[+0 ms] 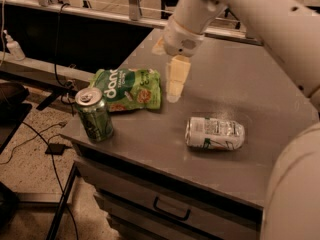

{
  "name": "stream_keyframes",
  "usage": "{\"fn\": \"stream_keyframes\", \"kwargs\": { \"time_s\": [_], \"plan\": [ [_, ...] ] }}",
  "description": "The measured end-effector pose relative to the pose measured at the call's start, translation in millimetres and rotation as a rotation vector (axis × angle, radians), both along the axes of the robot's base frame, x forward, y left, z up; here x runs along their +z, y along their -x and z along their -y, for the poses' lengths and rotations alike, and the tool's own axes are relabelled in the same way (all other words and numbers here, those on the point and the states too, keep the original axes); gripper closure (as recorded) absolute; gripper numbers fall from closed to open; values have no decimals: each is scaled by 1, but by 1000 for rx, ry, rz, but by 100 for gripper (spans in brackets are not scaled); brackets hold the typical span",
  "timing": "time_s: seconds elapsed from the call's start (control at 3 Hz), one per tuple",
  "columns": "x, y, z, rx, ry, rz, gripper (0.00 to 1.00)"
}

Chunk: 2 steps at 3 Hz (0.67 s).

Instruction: Move green rice chip bag near green can

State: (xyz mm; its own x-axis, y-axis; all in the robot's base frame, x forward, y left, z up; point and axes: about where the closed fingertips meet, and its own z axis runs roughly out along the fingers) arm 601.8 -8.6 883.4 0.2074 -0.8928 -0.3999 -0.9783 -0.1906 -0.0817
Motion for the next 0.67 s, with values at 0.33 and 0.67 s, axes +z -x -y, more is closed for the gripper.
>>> {"fn": "stream_keyframes", "kwargs": {
  "time_s": [0.33,0.67],
  "plan": [
    [35,-7,52,-88,51,97,0],
    [35,-7,52,-88,51,97,0]
  ]
}}
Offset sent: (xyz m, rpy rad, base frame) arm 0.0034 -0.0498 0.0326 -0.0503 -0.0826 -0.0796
